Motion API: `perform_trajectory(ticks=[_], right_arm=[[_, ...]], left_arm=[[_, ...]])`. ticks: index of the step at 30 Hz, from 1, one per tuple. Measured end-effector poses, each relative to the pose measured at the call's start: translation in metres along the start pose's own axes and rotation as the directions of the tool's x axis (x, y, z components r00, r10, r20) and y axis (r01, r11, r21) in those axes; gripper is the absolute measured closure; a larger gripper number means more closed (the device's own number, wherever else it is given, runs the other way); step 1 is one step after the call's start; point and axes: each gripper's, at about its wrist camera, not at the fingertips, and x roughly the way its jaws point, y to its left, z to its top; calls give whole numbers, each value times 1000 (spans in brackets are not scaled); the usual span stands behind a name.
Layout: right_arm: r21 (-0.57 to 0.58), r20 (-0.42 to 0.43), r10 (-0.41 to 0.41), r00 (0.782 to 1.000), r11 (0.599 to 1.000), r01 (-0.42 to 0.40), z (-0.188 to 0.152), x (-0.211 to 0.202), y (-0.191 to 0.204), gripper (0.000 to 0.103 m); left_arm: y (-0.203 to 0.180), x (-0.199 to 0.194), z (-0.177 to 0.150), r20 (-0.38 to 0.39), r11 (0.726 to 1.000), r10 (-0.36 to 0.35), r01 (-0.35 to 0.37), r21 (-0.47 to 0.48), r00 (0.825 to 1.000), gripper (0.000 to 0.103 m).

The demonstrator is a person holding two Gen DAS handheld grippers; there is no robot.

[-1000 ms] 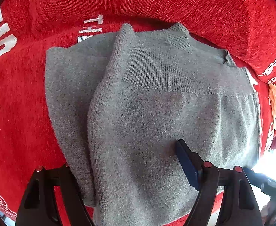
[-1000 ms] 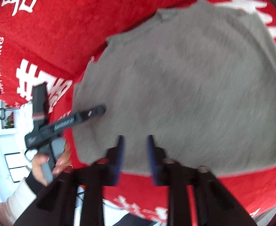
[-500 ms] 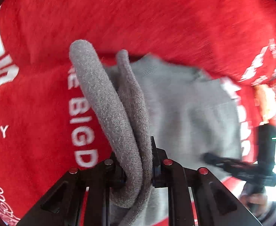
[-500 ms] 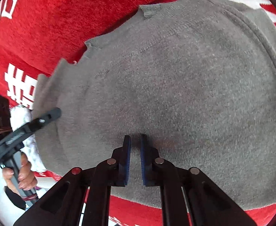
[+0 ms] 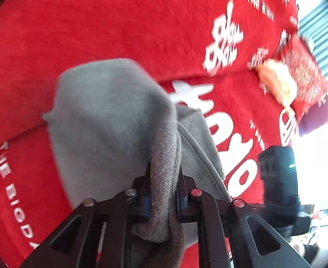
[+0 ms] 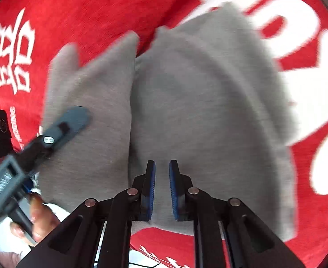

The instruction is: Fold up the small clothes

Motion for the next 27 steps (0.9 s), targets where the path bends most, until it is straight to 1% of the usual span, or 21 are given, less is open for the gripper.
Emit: perform_trajectory(ticks=[1, 3, 4, 5, 6, 7, 9, 11, 12, 14, 15, 16, 18, 19, 20, 21, 22, 25, 26, 27], right_arm=[[18, 1, 9, 1000, 1000, -9, 1, -3, -8, 86], [50, 9, 41, 999, 998, -41, 4, -9, -21, 85], [63, 16, 61, 998, 996, -62, 5, -11, -25, 80], [77, 26, 80, 996, 994, -82, 6, -14, -30, 76], [89, 37, 99, 994, 991, -102, 7, -16, -33, 65], [101, 51, 124, 991, 987, -129, 8, -19, -36, 53], [132, 83, 172, 982, 974, -182, 14, -26, -41, 43], [163, 108, 221, 969, 958, -236, 15, -27, -43, 40], [180, 118, 263, 957, 942, -281, 17, -28, -46, 37], [198, 120, 300, 946, 927, -319, 22, -30, -48, 35], [198, 110, 311, 944, 924, -327, 26, -28, -45, 35], [191, 97, 316, 944, 925, -329, 21, -26, -44, 35], [168, 58, 311, 949, 933, -317, 26, -15, -31, 35], [154, 35, 289, 957, 944, -291, 30, -9, -24, 35], [132, 8, 258, 966, 957, -257, 33, -5, -17, 35], [108, -14, 230, 973, 968, -227, 36, -1, -9, 35], [78, -34, 203, 979, 977, -200, 40, 3, 0, 35], [-19, -98, 106, 990, 994, -108, 49, 14, 20, 36], [-57, -127, 58, 990, 996, -66, 49, 19, 26, 42], [-96, -145, 3, 989, 995, -17, 49, 23, 32, 61]], left_arm=[[-8, 16, 2, -25, 1000, 16, -16, -1, 1000, 87], [-10, 29, -2, -54, 1000, 29, -30, -9, 998, 86], [-10, 29, -5, -64, 999, 32, -32, -14, 997, 81], [-10, 26, -9, -63, 1000, 17, -18, -23, 998, 75], [-11, 18, -12, -47, 999, -15, 14, -33, 999, 59], [-10, 9, -15, -30, 999, -33, 31, -38, 999, 38], [-14, -16, -19, 35, 1000, -16, 17, -26, 999, 17], [-14, -37, -21, 80, 1000, -7, 7, -5, 997, 16], [-11, -47, -22, 96, 1000, 5, -5, -5, 995, 16], [3, -62, -24, 119, 998, 59, -55, -33, 991, 16], [12, -66, -25, 122, 995, 91, -85, -56, 988, 16], [24, -71, -28, 124, 990, 128, -119, -82, 984, 16], [52, -77, -36, 118, 971, 205, -187, -149, 972, 16], [62, -77, -40, 105, 963, 226, -206, -173, 968, 16], [77, -73, -45, 75, 948, 261, -241, -207, 962, 16], [91, -68, -50, 43, 930, 300, -282, -238, 953, 16], [99, -65, -55, 26, 919, 319, -303, -251, 947, 16], [125, -47, -73, -46, 881, 385, -381, -279, 922, 16], [128, -42, -77, -62, 876, 391, -392, -282, 918, 16], [131, -36, -81, -77, 871, 392, -397, -289, 917, 16]])
